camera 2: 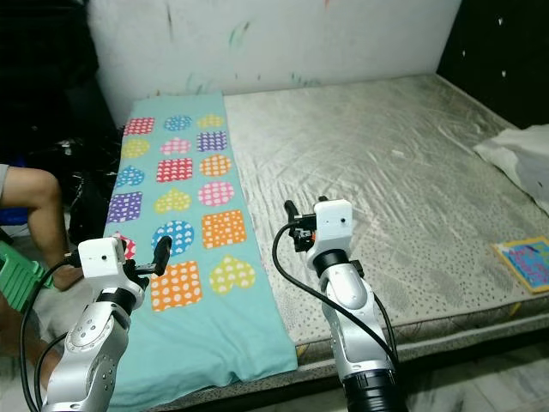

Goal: Clean up the room

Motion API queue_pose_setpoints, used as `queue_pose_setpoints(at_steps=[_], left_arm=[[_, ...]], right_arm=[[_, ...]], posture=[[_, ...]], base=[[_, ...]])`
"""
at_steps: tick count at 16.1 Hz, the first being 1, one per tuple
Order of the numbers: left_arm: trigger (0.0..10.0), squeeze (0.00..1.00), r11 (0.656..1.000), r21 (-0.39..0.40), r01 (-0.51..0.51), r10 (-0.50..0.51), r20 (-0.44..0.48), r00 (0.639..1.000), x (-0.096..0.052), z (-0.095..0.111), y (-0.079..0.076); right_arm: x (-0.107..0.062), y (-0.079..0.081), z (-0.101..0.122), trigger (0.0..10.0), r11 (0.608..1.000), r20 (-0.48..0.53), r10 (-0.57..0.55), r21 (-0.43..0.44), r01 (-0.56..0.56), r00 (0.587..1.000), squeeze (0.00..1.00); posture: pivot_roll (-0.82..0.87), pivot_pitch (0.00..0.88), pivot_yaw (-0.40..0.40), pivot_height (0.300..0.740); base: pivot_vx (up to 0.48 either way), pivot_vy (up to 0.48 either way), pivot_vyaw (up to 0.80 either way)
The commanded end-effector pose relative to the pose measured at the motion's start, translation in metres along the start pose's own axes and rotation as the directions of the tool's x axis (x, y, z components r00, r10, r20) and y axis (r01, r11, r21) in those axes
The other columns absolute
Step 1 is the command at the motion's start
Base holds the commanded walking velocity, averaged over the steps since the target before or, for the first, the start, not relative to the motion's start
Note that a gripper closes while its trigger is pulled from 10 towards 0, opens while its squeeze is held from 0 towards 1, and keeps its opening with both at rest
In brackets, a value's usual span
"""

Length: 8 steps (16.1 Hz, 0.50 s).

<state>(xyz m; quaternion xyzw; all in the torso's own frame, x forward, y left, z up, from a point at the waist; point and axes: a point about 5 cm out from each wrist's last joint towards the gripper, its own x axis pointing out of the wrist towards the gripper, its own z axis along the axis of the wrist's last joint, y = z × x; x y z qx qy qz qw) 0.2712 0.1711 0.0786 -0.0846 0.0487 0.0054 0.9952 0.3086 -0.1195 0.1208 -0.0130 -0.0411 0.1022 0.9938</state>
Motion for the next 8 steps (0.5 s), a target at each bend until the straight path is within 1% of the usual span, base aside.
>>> queue_pose_setpoints(at_steps=[1, 2, 3, 5, 6, 8], left_arm=[[10.0, 0.00, 1.000, 0.015, -0.006, 0.006, -0.009, 1.000, 0.001, 0.000, 0.002], [10.0, 0.00, 1.000, 0.017, -0.005, 0.005, -0.007, 1.000, 0.000, 0.000, 0.002], [10.0, 0.00, 1.000, 0.020, -0.007, 0.007, -0.006, 1.000, -0.001, 0.001, 0.004], [10.0, 0.00, 1.000, 0.021, -0.014, 0.014, -0.010, 1.000, -0.003, 0.001, 0.008], [10.0, 0.00, 1.000, 0.020, -0.022, 0.022, -0.018, 1.000, -0.005, -0.001, 0.011], [10.0, 0.00, 1.000, 0.026, -0.015, 0.016, -0.020, 1.000, -0.004, -0.001, 0.010]], right_arm=[[-0.001, 0.001, -0.003, 10.0, 1.000, -0.006, -0.009, -0.029, 0.009, 1.000, 0.00], [-0.003, -0.002, -0.006, 10.0, 0.998, -0.010, -0.012, -0.062, 0.011, 1.000, 0.00], [-0.008, -0.008, -0.012, 10.0, 0.998, -0.023, -0.012, -0.064, 0.010, 1.000, 0.00], [-0.011, -0.013, -0.015, 10.0, 0.997, -0.032, -0.024, -0.069, 0.022, 0.999, 0.00], [-0.014, -0.017, -0.018, 10.0, 0.996, -0.040, -0.038, -0.078, 0.035, 0.998, 0.00], [-0.013, -0.016, -0.018, 10.0, 0.996, -0.038, -0.039, -0.078, 0.036, 0.999, 0.00]], posture=[[-0.11, 0.000, 0.024, 0.740], [-0.11, 0.000, 0.025, 0.740], [-0.11, 0.000, 0.023, 0.740], [-0.11, 0.000, 0.022, 0.740], [-0.11, 0.000, 0.021, 0.740], [-0.11, 0.000, 0.023, 0.740]], base=[[0.000, 0.000, 0.00], [0.000, 0.000, 0.00], [0.000, 0.000, 0.00], [0.000, 0.000, 0.00], [0.000, 0.000, 0.00], [0.000, 0.000, 0.00]])
